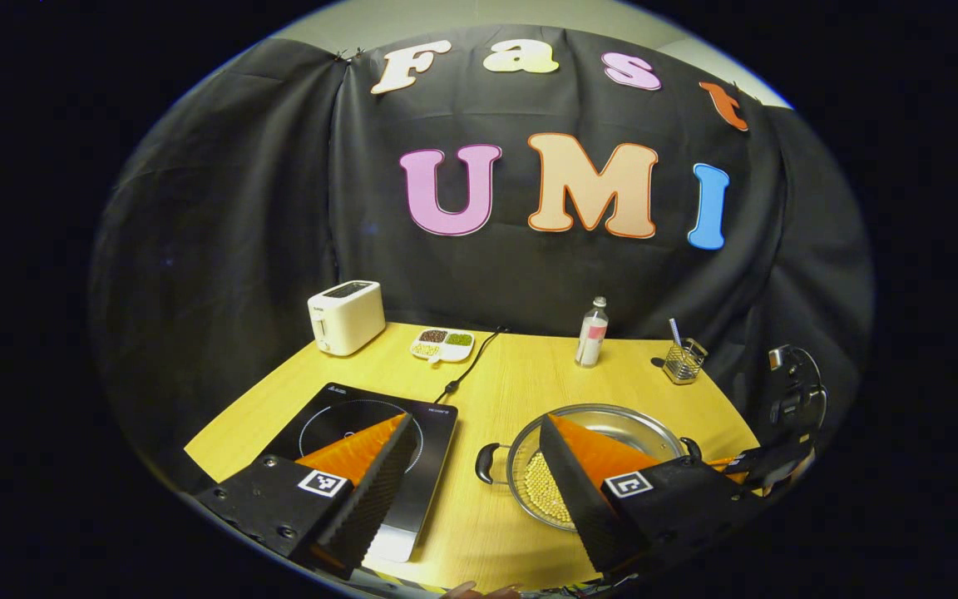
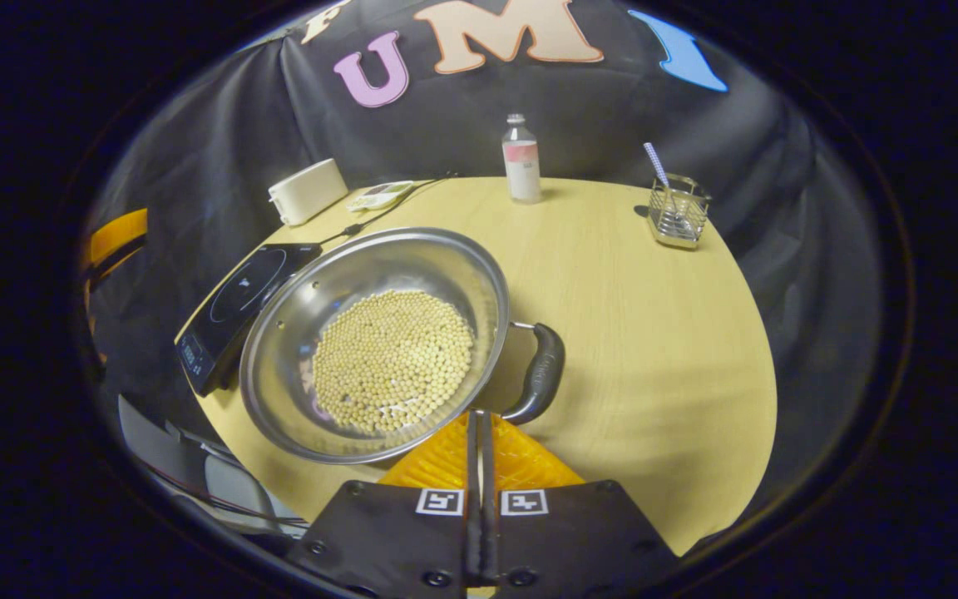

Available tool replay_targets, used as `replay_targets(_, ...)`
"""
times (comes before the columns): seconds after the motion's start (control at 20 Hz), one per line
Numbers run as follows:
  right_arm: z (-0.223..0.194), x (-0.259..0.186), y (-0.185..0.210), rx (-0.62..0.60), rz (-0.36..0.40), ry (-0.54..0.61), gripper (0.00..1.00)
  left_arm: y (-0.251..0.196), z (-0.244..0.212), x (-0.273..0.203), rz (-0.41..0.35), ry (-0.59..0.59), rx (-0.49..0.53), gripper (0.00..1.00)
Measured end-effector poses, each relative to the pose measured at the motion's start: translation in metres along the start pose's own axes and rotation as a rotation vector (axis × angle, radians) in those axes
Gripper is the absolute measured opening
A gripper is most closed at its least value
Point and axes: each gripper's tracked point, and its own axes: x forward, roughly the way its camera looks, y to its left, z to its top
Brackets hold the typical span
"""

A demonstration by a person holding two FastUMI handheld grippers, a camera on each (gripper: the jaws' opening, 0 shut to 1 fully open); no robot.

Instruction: First push the handle of the pot to place it horizontally, then grasp the pot with both hands and set it on the induction cooktop.

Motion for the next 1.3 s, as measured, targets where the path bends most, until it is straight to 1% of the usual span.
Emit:
replay_targets(0.05,0.000,-0.002,0.000,-0.004,0.000,-0.002,0.02,0.000,-0.001,0.000,0.000,0.002,-0.002,0.97)
replay_targets(0.15,0.002,-0.008,0.003,0.008,0.010,-0.015,0.02,-0.004,-0.003,0.000,-0.008,0.004,-0.013,0.97)
replay_targets(0.25,0.011,-0.017,0.001,0.015,0.004,-0.039,0.02,-0.008,-0.003,0.001,-0.020,-0.001,-0.013,0.97)
replay_targets(0.35,0.022,-0.025,-0.002,0.026,-0.009,-0.073,0.02,-0.013,-0.006,0.006,-0.041,-0.002,-0.003,0.97)
replay_targets(0.5,0.031,-0.027,-0.004,0.060,-0.020,-0.089,0.02,-0.019,-0.011,0.018,-0.080,0.014,0.012,0.97)
replay_targets(0.55,0.034,-0.029,-0.007,0.069,-0.036,-0.095,0.14,-0.021,-0.014,0.024,-0.095,0.022,0.016,0.97)
replay_targets(0.6,0.037,-0.029,-0.006,0.080,-0.036,-0.101,0.15,-0.022,-0.016,0.030,-0.108,0.028,0.019,0.97)
replay_targets(0.65,0.039,-0.027,-0.007,0.088,-0.049,-0.108,0.32,-0.023,-0.017,0.036,-0.124,0.034,0.024,0.97)
replay_targets(0.7,0.043,-0.028,-0.007,0.096,-0.054,-0.118,0.39,-0.024,-0.021,0.042,-0.140,0.043,0.026,0.97)
replay_targets(0.85,0.053,-0.027,-0.009,0.124,-0.090,-0.135,0.96,-0.024,-0.032,0.062,-0.188,0.086,0.020,0.97)
replay_targets(0.9,0.055,-0.023,-0.009,0.137,-0.104,-0.135,0.99,-0.023,-0.036,0.069,-0.201,0.099,0.014,0.97)
replay_targets(0.95,0.054,-0.021,-0.009,0.150,-0.114,-0.131,0.92,-0.022,-0.041,0.076,-0.214,0.119,0.006,0.97)
replay_targets(1.0,0.054,-0.017,-0.008,0.161,-0.122,-0.126,0.95,-0.022,-0.047,0.082,-0.231,0.137,-0.003,0.97)
replay_targets(1.1,0.057,-0.013,-0.011,0.173,-0.145,-0.126,0.95,-0.022,-0.055,0.093,-0.257,0.166,-0.020,0.98)
replay_targets(1.15,0.057,-0.010,-0.011,0.179,-0.154,-0.122,1.00,-0.020,-0.061,0.100,-0.267,0.180,-0.024,0.97)
replay_targets(1.25,0.055,-0.005,-0.012,0.177,-0.175,-0.112,1.00,-0.018,-0.074,0.110,-0.279,0.217,-0.018,0.97)
replay_targets(1.3,0.056,-0.001,-0.016,0.171,-0.198,-0.114,0.95,-0.018,-0.081,0.114,-0.287,0.236,-0.014,0.98)
